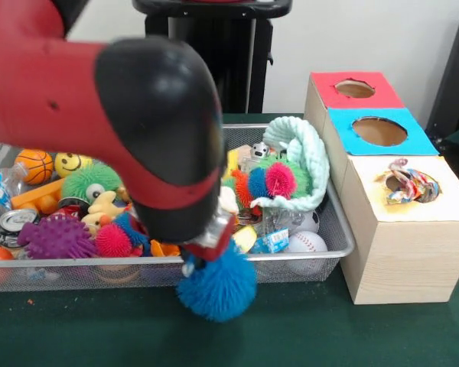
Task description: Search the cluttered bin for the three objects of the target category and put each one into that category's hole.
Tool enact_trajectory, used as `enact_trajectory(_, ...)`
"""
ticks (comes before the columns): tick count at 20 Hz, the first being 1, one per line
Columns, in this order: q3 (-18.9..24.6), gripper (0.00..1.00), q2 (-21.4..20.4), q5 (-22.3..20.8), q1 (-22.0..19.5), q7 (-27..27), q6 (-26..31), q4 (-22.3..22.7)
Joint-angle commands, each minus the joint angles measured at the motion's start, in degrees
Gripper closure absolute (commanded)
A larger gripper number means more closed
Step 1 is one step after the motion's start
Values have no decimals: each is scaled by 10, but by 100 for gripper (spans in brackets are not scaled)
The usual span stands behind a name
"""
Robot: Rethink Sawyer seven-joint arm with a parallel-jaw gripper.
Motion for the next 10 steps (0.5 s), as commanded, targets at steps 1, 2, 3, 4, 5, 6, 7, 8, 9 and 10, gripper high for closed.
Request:
enact_trajectory(1,26,100,-77,4,-12,-206,136,91)
enact_trajectory(2,31,100,-82,12,-14,-199,136,99)
enact_trajectory(3,36,100,-83,19,-14,-189,140,100)
enact_trajectory(4,41,100,-83,26,-14,-178,144,102)
enact_trajectory(5,46,100,-84,32,-14,-168,148,104)
enact_trajectory(6,49,100,-88,39,-14,-160,148,111)
enact_trajectory(7,53,100,-90,46,-15,-151,151,116)
enact_trajectory(8,55,100,-96,59,-16,-136,162,128)
enact_trajectory(9,58,100,-102,71,-17,-121,172,139)
enact_trajectory(10,65,100,-111,91,-20,-110,206,161)
